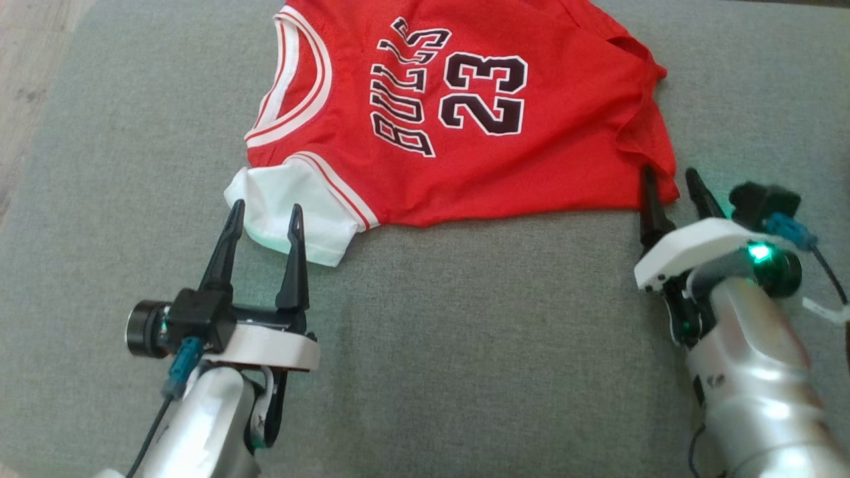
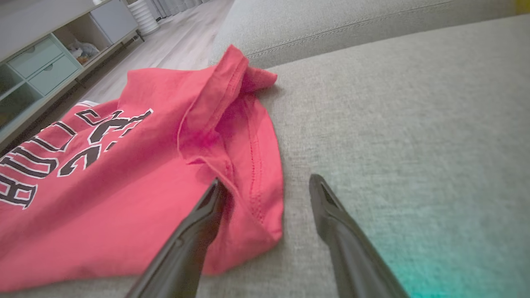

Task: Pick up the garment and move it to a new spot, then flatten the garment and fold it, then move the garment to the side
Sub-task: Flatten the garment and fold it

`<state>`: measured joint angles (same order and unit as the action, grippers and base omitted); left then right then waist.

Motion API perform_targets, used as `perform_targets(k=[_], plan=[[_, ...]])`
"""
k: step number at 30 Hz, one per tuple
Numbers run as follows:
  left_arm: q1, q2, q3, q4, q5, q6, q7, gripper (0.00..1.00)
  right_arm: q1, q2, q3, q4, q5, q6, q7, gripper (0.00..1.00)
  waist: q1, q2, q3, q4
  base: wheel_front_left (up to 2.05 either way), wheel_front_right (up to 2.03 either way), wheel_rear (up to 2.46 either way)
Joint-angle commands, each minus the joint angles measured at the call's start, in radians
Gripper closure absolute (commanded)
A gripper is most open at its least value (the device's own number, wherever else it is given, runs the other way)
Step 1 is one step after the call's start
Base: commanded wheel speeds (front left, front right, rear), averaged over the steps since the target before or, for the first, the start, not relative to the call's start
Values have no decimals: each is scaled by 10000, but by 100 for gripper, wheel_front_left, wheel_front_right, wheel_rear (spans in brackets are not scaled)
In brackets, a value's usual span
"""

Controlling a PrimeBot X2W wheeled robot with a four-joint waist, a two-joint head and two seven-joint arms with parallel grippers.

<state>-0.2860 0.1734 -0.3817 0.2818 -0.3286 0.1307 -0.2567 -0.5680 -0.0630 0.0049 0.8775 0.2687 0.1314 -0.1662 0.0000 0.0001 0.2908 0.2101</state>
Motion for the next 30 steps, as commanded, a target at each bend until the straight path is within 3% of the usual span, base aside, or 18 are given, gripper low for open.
perform_targets(k=[1, 2, 3, 4, 13, 21, 30], plan=[[-421, 100, 436, -255, 107, -22, -51, 0, 32, 128, 384, 251, 37, -7, -30, 0, 0, -1, 20, -19, 0, 0, 0], [-421, 87, 469, -234, 123, -30, -51, 0, -109, 128, 500, 481, 1, -7, -126, 6, 0, -1, 27, -42, 0, 0, 0], [-414, 72, 498, -209, 139, -41, -51, 0, -235, 128, 585, 680, -74, -7, -246, 58, 0, -1, 24, -67, 0, 0, 0], [-405, 58, 524, -180, 154, -55, -51, 0, -346, 128, 637, 844, -125, -7, -373, 100, 0, -1, 11, -94, 0, 0, 0], [-153, -9, 746, 174, 272, -125, -51, 0, -409, 128, 329, 1159, -34, -7, -938, 100, 0, -1, -580, -557, 0, 0, 0], [384, -17, 1008, 296, 290, -113, -51, 0, 1134, 128, -1109, -811, -129, -7, -954, 100, 0, -1, -1330, -1170, 0, 0, 0], [633, -77, 1015, 391, 316, -148, -51, 0, 2467, 128, -1741, -1760, -338, -7, -955, 100, 0, -1, -1654, -1483, 0, 0, 0]])
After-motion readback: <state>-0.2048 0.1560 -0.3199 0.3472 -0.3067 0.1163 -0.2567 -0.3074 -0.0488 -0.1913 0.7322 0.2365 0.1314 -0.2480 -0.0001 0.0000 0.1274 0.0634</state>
